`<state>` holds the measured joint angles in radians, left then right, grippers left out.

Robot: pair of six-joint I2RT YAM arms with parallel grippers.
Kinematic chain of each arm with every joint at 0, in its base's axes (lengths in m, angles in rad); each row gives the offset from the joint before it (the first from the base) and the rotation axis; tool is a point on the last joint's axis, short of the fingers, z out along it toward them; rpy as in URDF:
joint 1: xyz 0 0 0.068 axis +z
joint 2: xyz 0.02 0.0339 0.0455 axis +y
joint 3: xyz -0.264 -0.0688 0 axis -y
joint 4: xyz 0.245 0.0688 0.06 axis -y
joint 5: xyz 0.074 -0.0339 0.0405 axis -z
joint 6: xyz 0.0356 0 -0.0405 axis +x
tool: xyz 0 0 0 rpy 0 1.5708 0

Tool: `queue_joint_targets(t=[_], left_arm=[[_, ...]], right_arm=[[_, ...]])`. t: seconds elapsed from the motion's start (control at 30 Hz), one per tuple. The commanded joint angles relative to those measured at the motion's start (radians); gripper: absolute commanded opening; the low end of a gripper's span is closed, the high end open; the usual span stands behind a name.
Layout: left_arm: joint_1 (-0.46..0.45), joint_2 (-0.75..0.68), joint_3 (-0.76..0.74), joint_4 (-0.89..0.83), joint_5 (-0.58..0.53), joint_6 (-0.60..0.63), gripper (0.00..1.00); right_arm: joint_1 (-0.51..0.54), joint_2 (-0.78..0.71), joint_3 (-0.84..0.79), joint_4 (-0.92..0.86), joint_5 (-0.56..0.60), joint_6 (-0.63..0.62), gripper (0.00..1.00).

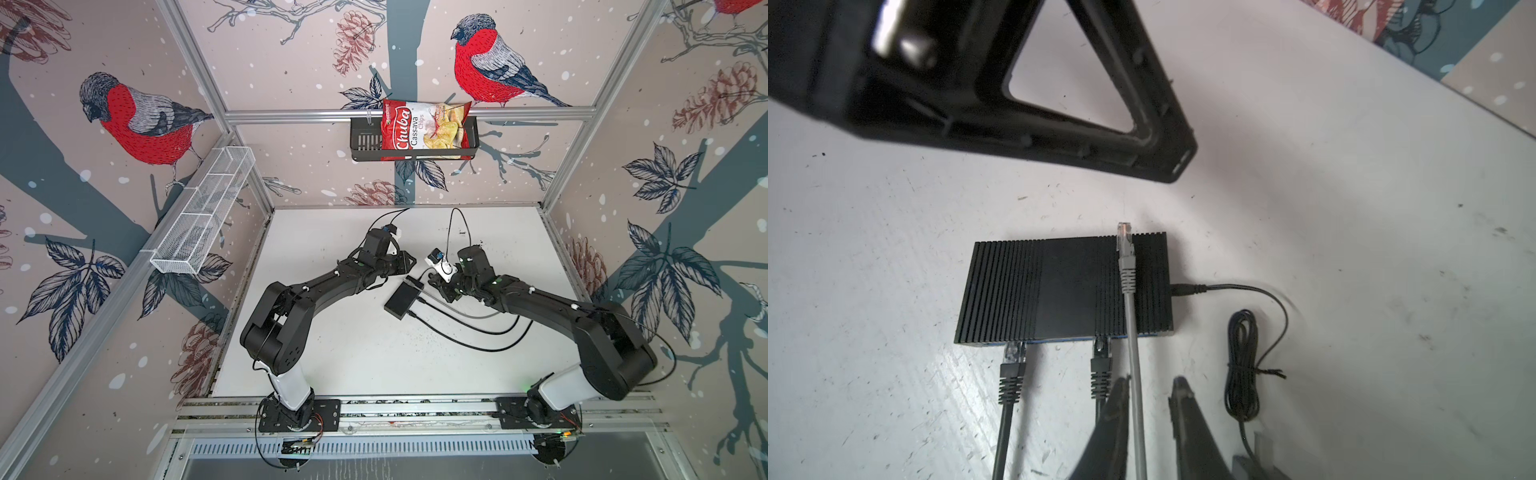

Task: Insert the plug into the switch port
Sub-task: 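Hold the grey plug above the switch while the left gripper approaches it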

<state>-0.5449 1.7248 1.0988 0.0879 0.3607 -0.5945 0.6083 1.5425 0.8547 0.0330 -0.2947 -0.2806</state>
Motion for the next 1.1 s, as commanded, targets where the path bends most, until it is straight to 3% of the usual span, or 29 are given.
queue_joint_targets(t=[0.0, 0.17, 0.4, 0.87, 1.07], left_arm=[[0.015, -0.016, -0.021, 0.006, -0.02, 0.007, 0.34], [0.034, -0.036, -0.062, 0.018, -0.023, 0.007, 0.46], [0.049, -0.055, -0.094, 0.026, -0.029, 0.014, 0.54], [0.059, -0.084, -0.143, 0.042, -0.036, 0.019, 0.58], [0.061, -0.088, -0.149, 0.044, -0.033, 0.024, 0.58]], right_arm=[[0.011, 0.035, 0.009, 0.01, -0.024, 0.014, 0.23], [0.019, 0.09, 0.007, 0.013, -0.026, 0.02, 0.25], [0.022, 0.148, 0.028, 0.004, -0.026, 0.015, 0.25], [0.034, 0.253, 0.127, -0.086, 0.025, 0.026, 0.25], [0.036, 0.252, 0.127, -0.077, 0.031, 0.028, 0.16]])
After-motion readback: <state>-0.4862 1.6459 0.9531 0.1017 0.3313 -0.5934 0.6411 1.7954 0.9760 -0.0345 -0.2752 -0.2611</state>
